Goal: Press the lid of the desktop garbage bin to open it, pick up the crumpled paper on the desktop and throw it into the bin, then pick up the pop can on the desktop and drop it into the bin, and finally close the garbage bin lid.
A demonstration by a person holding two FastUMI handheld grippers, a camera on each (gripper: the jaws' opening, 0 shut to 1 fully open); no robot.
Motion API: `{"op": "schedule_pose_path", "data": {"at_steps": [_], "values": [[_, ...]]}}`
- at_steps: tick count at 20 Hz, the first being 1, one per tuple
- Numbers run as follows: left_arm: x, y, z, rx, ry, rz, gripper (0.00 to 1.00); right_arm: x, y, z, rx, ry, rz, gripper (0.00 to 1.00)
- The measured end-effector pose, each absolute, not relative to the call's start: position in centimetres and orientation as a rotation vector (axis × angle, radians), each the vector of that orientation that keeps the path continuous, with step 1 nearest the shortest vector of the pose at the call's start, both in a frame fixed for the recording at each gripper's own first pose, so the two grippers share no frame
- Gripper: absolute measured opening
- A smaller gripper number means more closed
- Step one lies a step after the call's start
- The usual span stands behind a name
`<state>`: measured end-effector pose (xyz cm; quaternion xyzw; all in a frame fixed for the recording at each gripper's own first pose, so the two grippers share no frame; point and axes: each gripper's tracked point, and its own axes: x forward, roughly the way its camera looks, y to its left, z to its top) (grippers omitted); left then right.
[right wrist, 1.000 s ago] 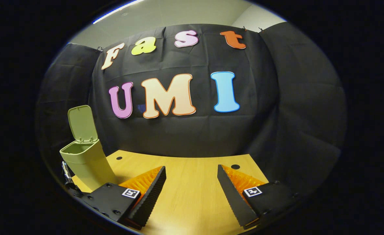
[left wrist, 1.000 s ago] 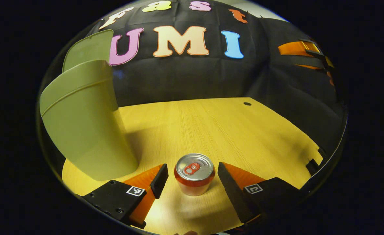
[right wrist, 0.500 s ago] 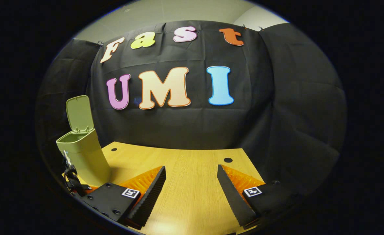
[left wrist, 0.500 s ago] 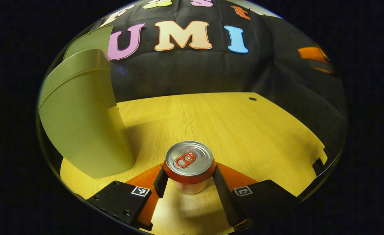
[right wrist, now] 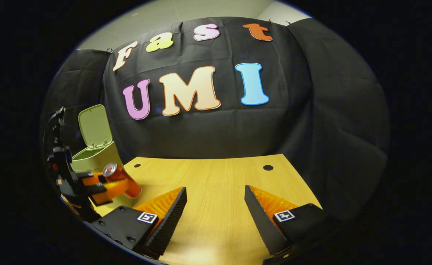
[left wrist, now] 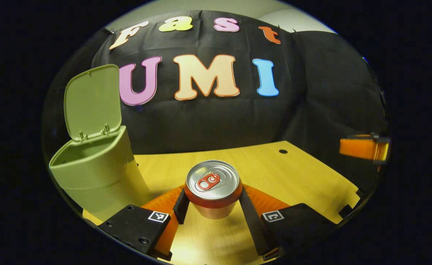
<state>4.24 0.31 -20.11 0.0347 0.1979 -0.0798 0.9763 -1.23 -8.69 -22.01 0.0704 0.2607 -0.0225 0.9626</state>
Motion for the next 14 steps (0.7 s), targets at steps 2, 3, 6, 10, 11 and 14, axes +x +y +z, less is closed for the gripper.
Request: {"op": "schedule_pose_path", "data": {"at_steps": [2, 3, 6, 10, 11, 14], "values": [[5.8, 1.5, -17.2, 0.090, 0.343, -0.129, 0.77, -1.2, -8.2, -22.1, 0.143, 0.526, -0.035, 0.98], [6.6, 2.5, -15.6, 0.101, 0.312, -0.103, 0.77, -1.2, -8.0, -22.0, 0.145, 0.524, -0.030, 0.98], [7.8, 5.6, -11.5, 0.125, 0.231, -0.024, 0.77, -1.2, -7.7, -22.2, 0.152, 0.523, -0.022, 0.98], [8.4, 10.4, -7.6, 0.145, 0.145, 0.084, 0.77, -1.0, -7.9, -22.6, 0.158, 0.533, -0.024, 0.98], [8.3, 11.9, -7.2, 0.156, 0.135, 0.115, 0.76, -0.9, -7.9, -22.7, 0.158, 0.534, -0.025, 0.98], [7.3, 15.6, -8.0, 0.161, 0.161, 0.197, 0.75, -0.7, -7.5, -23.0, 0.157, 0.542, -0.021, 0.98]]}}
